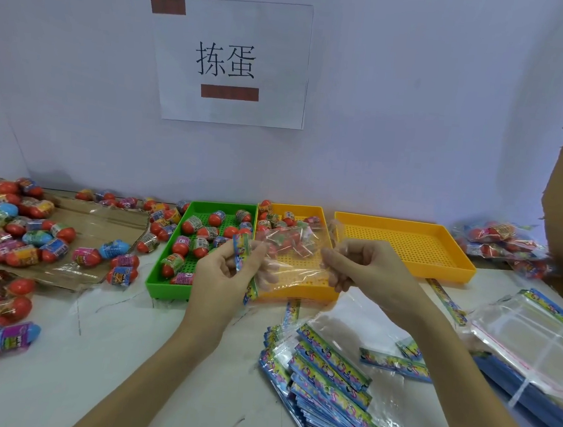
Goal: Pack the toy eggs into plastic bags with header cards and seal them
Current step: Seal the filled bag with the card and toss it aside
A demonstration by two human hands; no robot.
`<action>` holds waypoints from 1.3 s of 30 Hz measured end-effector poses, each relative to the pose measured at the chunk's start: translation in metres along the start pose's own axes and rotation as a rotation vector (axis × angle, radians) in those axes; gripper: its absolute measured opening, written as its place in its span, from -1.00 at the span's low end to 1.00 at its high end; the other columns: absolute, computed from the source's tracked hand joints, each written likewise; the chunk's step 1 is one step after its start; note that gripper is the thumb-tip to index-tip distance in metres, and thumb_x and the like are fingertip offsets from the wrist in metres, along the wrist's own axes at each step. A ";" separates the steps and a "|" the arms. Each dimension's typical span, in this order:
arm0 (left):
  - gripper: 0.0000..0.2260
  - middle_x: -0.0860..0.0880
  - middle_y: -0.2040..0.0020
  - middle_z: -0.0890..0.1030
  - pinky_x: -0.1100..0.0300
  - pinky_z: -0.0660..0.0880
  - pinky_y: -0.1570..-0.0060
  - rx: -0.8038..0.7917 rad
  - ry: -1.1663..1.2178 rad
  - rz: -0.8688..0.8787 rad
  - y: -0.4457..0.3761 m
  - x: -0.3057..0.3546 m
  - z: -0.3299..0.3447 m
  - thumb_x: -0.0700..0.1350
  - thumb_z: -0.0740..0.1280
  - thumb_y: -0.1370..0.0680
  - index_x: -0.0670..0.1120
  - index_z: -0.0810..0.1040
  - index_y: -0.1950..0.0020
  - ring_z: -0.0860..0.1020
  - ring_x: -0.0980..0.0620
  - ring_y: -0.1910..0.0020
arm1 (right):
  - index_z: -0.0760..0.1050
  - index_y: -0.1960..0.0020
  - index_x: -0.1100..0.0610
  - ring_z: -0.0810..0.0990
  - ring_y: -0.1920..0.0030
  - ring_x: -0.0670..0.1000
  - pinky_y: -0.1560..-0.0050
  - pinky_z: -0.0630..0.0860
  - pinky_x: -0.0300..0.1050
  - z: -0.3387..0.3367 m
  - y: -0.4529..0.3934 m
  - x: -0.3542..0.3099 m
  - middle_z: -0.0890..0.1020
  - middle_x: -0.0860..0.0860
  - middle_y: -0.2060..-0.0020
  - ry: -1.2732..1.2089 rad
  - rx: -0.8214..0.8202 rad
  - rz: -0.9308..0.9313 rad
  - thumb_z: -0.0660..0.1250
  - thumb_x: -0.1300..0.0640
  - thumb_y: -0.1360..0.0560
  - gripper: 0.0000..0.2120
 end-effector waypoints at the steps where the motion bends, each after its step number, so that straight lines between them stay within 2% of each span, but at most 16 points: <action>1: -0.77 -0.04 0.15 0.76 0.33 0.59 0.22 -0.028 0.018 -0.011 -0.001 0.000 0.000 0.00 0.46 -0.56 -0.08 0.64 -0.15 0.73 0.04 0.23 | 0.69 0.05 0.21 0.67 0.25 0.06 0.19 0.60 -0.14 0.002 0.001 -0.001 0.71 0.16 0.25 0.016 -0.015 -0.011 0.45 -0.02 -0.51 -0.73; 3: -0.70 -0.10 0.12 0.76 0.25 0.63 0.21 -0.061 0.041 -0.026 -0.002 0.002 -0.001 -0.06 0.53 -0.49 -0.10 0.62 -0.18 0.74 -0.03 0.18 | 0.69 0.01 0.16 0.70 0.19 0.07 0.15 0.63 -0.11 0.004 0.001 -0.003 0.74 0.13 0.18 0.058 -0.022 -0.034 0.43 0.04 -0.55 -0.81; 9: -0.77 -0.16 0.22 0.74 0.20 0.62 0.34 -0.105 0.013 -0.002 -0.001 0.003 0.002 -0.03 0.40 -0.55 -0.20 0.67 0.00 0.72 -0.13 0.31 | 0.70 0.24 0.07 0.60 0.34 0.03 0.31 0.49 -0.18 0.008 0.001 -0.002 0.68 0.13 0.34 0.043 -0.002 0.016 0.43 -0.16 -0.50 -0.67; 13: -0.82 -0.14 0.21 0.74 0.14 0.68 0.23 -0.050 0.019 0.034 -0.002 0.005 -0.003 -0.07 0.50 -0.48 -0.15 0.68 0.01 0.73 -0.12 0.25 | 0.69 -0.04 0.17 0.67 0.22 0.02 0.22 0.57 -0.15 0.005 -0.001 0.001 0.73 0.11 0.20 0.020 0.061 0.005 0.41 0.15 -0.61 -0.88; 15: -0.81 -0.15 0.24 0.72 0.17 0.66 0.25 -0.014 0.025 0.038 -0.003 0.006 -0.008 -0.04 0.55 -0.43 -0.13 0.69 0.08 0.72 -0.11 0.29 | 0.67 -0.07 0.18 0.68 0.21 0.04 0.21 0.57 -0.10 0.000 -0.002 0.003 0.72 0.13 0.21 -0.004 0.131 0.001 0.40 0.24 -0.61 -0.91; 17: -0.78 -0.14 0.28 0.72 0.16 0.65 0.27 0.038 0.018 0.017 -0.004 0.006 -0.013 0.07 0.57 -0.39 -0.06 0.69 0.17 0.70 -0.09 0.35 | 0.60 -0.12 0.18 0.70 0.25 0.06 0.23 0.57 -0.09 -0.001 -0.002 0.003 0.73 0.15 0.22 -0.043 0.187 0.009 0.42 0.22 -0.60 -0.89; 21: -0.83 -0.10 0.28 0.72 -0.15 0.66 0.04 0.077 -0.047 0.023 -0.003 0.007 -0.016 0.16 0.51 -0.42 0.09 0.70 0.19 0.71 -0.18 0.28 | 0.54 -0.07 0.08 0.68 0.18 -0.02 0.21 0.60 -0.21 0.001 -0.001 -0.003 0.72 0.04 0.14 0.046 0.290 -0.060 0.50 0.10 -0.54 -0.82; 23: -0.82 -0.08 0.29 0.72 -0.16 0.64 0.01 0.086 -0.067 0.062 -0.003 0.010 -0.017 0.20 0.51 -0.40 0.13 0.67 0.23 0.71 -0.20 0.24 | 0.60 0.00 0.08 0.67 0.10 -0.05 0.11 0.61 -0.21 0.005 0.000 -0.006 0.71 -0.02 0.11 0.085 0.267 -0.112 0.51 -0.06 -0.48 -0.75; 25: -0.79 -0.08 0.31 0.71 -0.02 0.65 0.07 0.086 -0.062 0.080 -0.003 0.011 -0.017 0.20 0.51 -0.39 0.09 0.67 0.22 0.70 -0.12 0.29 | 0.64 0.04 0.08 0.67 0.11 -0.08 0.08 0.61 -0.21 0.006 0.001 -0.008 0.71 -0.04 0.16 0.081 0.241 -0.144 0.51 -0.12 -0.44 -0.72; 28: -0.71 -0.10 0.32 0.69 0.22 0.62 0.22 0.077 -0.055 0.057 -0.004 0.009 -0.016 0.21 0.52 -0.39 0.00 0.67 0.21 0.68 -0.02 0.35 | 0.71 0.02 0.10 0.67 0.03 0.06 -0.07 0.63 -0.03 0.015 -0.001 -0.005 0.73 0.13 0.09 -0.131 0.085 -0.102 0.44 -0.13 -0.52 -0.71; 29: -0.68 -0.13 0.32 0.68 0.16 0.63 0.23 0.077 -0.055 0.040 -0.004 0.007 -0.016 0.23 0.52 -0.38 -0.03 0.66 0.22 0.68 -0.02 0.33 | 0.73 -0.04 0.13 0.68 -0.03 0.12 -0.10 0.63 -0.02 0.019 -0.001 -0.005 0.73 0.18 0.01 -0.242 0.023 -0.064 0.39 -0.14 -0.56 -0.66; 31: -0.56 -0.36 0.26 0.58 -0.17 0.65 0.17 0.075 -0.052 0.020 -0.004 0.006 -0.017 0.26 0.53 -0.37 -0.13 0.61 0.23 0.69 -0.19 0.26 | 0.71 -0.15 0.19 0.69 -0.16 0.16 -0.07 0.63 -0.14 0.025 0.000 -0.008 0.71 0.21 -0.13 -0.411 -0.095 0.000 0.27 -0.18 -0.62 -0.53; 33: -0.48 -0.42 0.21 0.54 -0.34 0.59 0.12 0.080 -0.047 -0.005 -0.004 0.007 -0.018 0.27 0.54 -0.35 -0.20 0.58 0.16 0.68 -0.30 0.22 | 0.69 -0.20 0.19 0.67 -0.23 0.15 -0.06 0.63 -0.18 0.030 0.002 -0.013 0.70 0.18 -0.19 -0.389 -0.179 -0.008 0.21 -0.15 -0.65 -0.52; 36: -0.64 -0.17 0.18 0.72 -0.13 0.68 0.26 0.020 0.007 -0.037 -0.004 0.008 -0.015 0.22 0.56 -0.33 0.01 0.65 0.05 0.71 -0.14 0.29 | 0.72 -0.14 0.14 0.70 -0.05 0.06 0.05 0.61 -0.21 0.021 0.002 -0.013 0.73 0.15 -0.09 -0.223 -0.085 -0.042 0.39 -0.04 -0.58 -0.70; 38: -0.60 -0.10 0.13 0.73 0.10 0.65 0.33 -0.005 0.025 -0.026 -0.005 0.008 -0.011 0.19 0.53 -0.42 0.05 0.59 -0.16 0.69 -0.05 0.33 | 0.72 -0.10 0.23 0.70 0.05 0.06 0.09 0.62 -0.18 0.015 0.001 -0.008 0.73 0.23 -0.05 -0.278 -0.031 -0.006 0.41 0.04 -0.57 -0.72; 39: -0.55 -0.06 0.04 0.72 0.19 0.64 0.25 0.015 -0.001 0.014 -0.004 0.010 -0.011 0.22 0.48 -0.47 0.06 0.53 -0.27 0.71 0.01 0.24 | 0.70 -0.11 0.29 0.71 0.03 0.08 0.02 0.65 -0.14 0.015 0.001 -0.006 0.71 0.29 -0.08 -0.323 -0.036 0.017 0.40 0.07 -0.58 -0.71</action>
Point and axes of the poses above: each hand's wrist, its own y-axis away from the middle knuckle, its own z-axis out of the palm, x = y × z, the point moved 7 cm from there along -y, towards the middle knuckle
